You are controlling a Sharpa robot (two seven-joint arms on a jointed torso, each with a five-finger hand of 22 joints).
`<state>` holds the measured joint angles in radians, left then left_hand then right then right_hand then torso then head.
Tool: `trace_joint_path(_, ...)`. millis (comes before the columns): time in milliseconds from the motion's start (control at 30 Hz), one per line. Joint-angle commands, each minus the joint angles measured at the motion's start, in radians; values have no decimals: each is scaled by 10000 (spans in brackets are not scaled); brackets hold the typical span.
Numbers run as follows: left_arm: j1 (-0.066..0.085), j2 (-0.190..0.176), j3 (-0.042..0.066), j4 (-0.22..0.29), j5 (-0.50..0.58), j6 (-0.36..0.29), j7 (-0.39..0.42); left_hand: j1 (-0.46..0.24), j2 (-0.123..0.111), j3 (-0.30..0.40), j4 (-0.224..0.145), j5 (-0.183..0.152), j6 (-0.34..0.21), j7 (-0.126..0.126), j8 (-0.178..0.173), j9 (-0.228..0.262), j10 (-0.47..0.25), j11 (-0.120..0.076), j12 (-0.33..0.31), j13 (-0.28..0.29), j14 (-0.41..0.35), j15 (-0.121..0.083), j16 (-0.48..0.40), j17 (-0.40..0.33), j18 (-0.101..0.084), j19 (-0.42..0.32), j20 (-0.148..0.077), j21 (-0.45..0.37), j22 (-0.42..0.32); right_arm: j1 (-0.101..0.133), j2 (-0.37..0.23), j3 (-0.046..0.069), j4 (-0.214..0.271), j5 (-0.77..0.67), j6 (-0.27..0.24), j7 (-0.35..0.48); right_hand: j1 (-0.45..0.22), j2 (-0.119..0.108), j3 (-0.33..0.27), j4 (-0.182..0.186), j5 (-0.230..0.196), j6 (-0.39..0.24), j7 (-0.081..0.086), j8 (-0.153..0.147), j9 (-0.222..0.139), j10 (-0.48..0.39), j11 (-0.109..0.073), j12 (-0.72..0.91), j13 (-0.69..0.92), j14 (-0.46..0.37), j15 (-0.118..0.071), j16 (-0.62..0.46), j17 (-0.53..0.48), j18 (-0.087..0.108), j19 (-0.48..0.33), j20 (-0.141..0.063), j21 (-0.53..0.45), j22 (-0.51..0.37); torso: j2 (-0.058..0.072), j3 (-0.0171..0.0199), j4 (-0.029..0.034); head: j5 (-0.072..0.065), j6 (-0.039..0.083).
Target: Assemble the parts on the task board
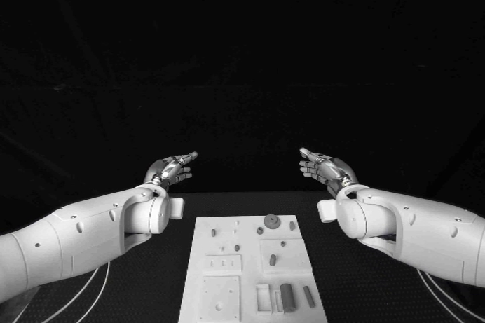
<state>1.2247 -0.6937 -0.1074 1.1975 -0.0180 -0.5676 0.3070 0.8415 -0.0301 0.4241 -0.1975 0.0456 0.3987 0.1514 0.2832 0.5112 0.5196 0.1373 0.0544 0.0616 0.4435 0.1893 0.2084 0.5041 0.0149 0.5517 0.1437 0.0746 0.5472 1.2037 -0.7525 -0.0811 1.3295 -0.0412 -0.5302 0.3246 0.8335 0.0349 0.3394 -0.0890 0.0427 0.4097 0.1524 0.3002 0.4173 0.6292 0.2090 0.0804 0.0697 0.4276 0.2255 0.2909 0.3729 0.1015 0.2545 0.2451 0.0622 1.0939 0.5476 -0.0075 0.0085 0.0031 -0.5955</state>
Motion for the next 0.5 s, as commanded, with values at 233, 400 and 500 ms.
trace_joint_path(233,473,279,-263,-1030,-416,2052,-1696,75,5,53,-4,35,65,71,41,46,101,14,65,15,52,4,41,48,-149,64,6,36,58,613,134,-299,-1016,-909,3176,-2077,480,33,-6,-207,67,185,795,136,78,276,109,107,28,300,230,197,109,140,91,40,56,474,0,-2,1,0,-2)
trace_joint_path(400,471,187,-432,-866,-416,2370,-1599,120,63,91,-16,37,169,227,108,75,823,194,220,120,244,184,184,118,-149,154,-48,111,137,683,421,-339,-1802,-3390,3151,-1868,941,-49,-7,-686,70,394,942,252,90,575,274,257,62,541,401,331,134,171,228,28,89,919,8,-7,3,47,-172)
trace_joint_path(500,471,-4,-488,-681,-416,2673,-1486,246,103,165,-107,50,512,426,289,142,1416,344,432,219,752,252,487,244,-99,483,-185,301,251,677,547,-340,-1985,-4085,3001,-1841,1273,-186,89,-1002,70,677,1019,387,114,927,353,423,103,954,457,534,188,259,650,21,202,1762,5,-2,-9,69,-159)
